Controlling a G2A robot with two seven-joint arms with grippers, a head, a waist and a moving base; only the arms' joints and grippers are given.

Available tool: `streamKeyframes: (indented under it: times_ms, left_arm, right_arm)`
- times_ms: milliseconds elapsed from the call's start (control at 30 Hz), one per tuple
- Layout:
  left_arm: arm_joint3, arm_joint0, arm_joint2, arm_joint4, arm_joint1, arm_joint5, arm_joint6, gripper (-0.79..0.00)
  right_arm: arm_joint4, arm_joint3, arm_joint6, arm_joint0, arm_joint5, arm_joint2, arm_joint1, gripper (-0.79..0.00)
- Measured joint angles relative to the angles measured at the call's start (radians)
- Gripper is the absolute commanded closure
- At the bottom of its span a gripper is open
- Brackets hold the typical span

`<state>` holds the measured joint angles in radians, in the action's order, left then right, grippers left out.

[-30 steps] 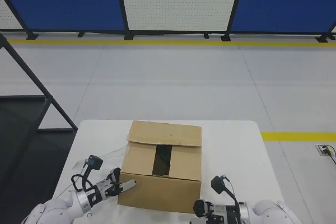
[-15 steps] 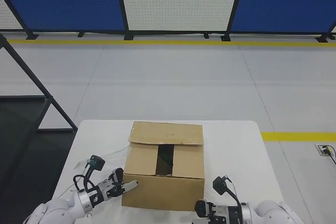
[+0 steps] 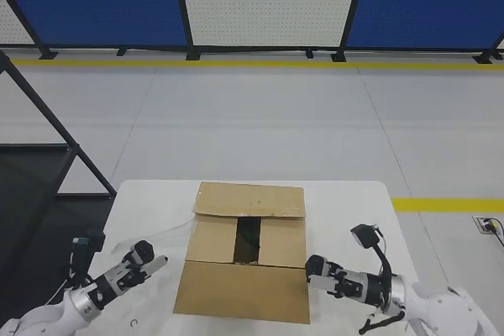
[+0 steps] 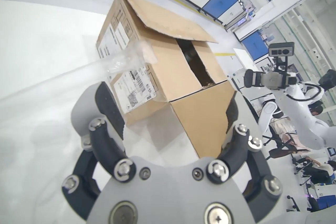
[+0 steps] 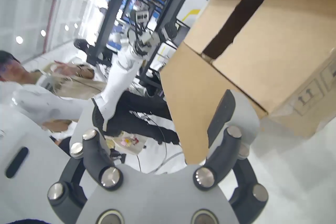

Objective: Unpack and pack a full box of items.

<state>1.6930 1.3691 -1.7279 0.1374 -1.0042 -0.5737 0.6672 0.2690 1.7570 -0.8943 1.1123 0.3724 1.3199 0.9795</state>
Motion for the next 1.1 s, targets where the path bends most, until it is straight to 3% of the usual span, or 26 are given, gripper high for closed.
streamKeyframes:
  times_ms: [100,467,600,867,967,1100]
  left_arm:
    - [0.001,0.016,-0.03,-0.065,0.004,-0.007,0.017,-0.785]
    - [0.002,0.017,-0.027,-0.064,0.003,-0.003,0.013,-0.785]
    - [0.02,0.011,-0.005,-0.074,0.001,0.005,-0.016,-0.785]
    - [0.008,-0.002,-0.007,-0.177,0.003,-0.023,-0.019,-0.785]
    - [-0.002,0.001,-0.014,-0.199,0.005,-0.025,-0.011,-0.785]
    - [-0.015,0.003,-0.016,-0.207,0.007,-0.024,-0.007,-0.785]
  right_arm:
    - [0.024,-0.008,-0.001,-0.02,-0.015,0.0,0.001,-0.785]
    - [0.026,-0.004,0.0,-0.016,-0.018,-0.003,0.002,-0.785]
    - [0.068,-0.028,0.07,-0.054,-0.133,-0.042,0.013,-0.785]
    - [0.113,-0.226,0.297,-0.254,-0.43,-0.181,0.063,-0.785]
    - [0.151,-0.297,0.308,-0.312,-0.467,-0.223,0.081,-0.785]
    - [0.175,-0.349,0.289,-0.352,-0.432,-0.252,0.096,-0.785]
